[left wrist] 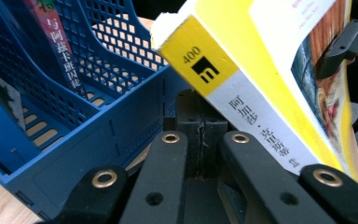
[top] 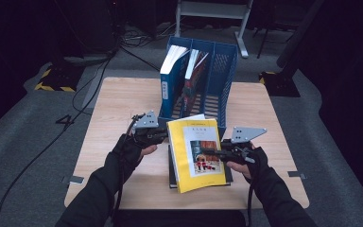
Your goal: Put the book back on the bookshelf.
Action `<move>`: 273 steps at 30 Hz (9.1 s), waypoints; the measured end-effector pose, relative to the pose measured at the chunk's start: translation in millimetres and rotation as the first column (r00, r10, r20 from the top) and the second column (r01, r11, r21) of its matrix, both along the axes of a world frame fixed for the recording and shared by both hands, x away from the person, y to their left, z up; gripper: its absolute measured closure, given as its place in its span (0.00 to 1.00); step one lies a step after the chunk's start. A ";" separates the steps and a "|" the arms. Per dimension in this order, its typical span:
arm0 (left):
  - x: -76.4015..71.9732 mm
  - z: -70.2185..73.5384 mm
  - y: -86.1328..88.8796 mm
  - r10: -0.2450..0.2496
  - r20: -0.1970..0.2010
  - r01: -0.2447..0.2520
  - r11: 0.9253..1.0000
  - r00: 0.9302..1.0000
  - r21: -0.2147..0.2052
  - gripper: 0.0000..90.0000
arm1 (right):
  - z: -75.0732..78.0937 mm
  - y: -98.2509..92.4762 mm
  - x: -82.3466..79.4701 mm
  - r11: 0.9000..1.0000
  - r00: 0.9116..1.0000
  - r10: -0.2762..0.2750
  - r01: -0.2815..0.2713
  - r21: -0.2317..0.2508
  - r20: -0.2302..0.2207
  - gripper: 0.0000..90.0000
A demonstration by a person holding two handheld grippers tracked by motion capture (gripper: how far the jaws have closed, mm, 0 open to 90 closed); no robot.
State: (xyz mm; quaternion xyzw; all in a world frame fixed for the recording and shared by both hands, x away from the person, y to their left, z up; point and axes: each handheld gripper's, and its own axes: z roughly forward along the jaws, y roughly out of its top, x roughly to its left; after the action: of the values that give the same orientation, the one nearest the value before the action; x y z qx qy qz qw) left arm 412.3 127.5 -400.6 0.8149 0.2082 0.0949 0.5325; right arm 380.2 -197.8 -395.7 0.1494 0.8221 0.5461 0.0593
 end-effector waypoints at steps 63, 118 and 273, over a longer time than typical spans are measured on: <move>-59.6 9.8 -1.2 -0.037 0.097 0.026 0.993 0.995 0.114 0.51 | 17.1 -33.9 -52.1 0.999 0.964 -0.032 0.021 0.043 0.264 0.95; -58.0 47.1 -78.0 -0.132 0.120 0.139 0.989 0.984 -0.056 0.69 | 4.3 -60.6 -56.6 0.980 0.942 -0.195 0.199 0.014 0.273 0.79; 139.0 92.7 -171.8 0.711 0.029 -0.708 0.703 0.703 -0.070 0.83 | -108.0 -128.1 -8.4 0.831 0.874 -0.486 0.456 -0.318 -0.016 0.28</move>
State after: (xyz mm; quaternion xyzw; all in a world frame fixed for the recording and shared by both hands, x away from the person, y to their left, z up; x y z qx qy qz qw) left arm 551.3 -44.3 -307.9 0.6547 0.4937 0.3086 0.4821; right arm 371.8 -325.9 -503.7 0.3625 0.8359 0.3734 0.1747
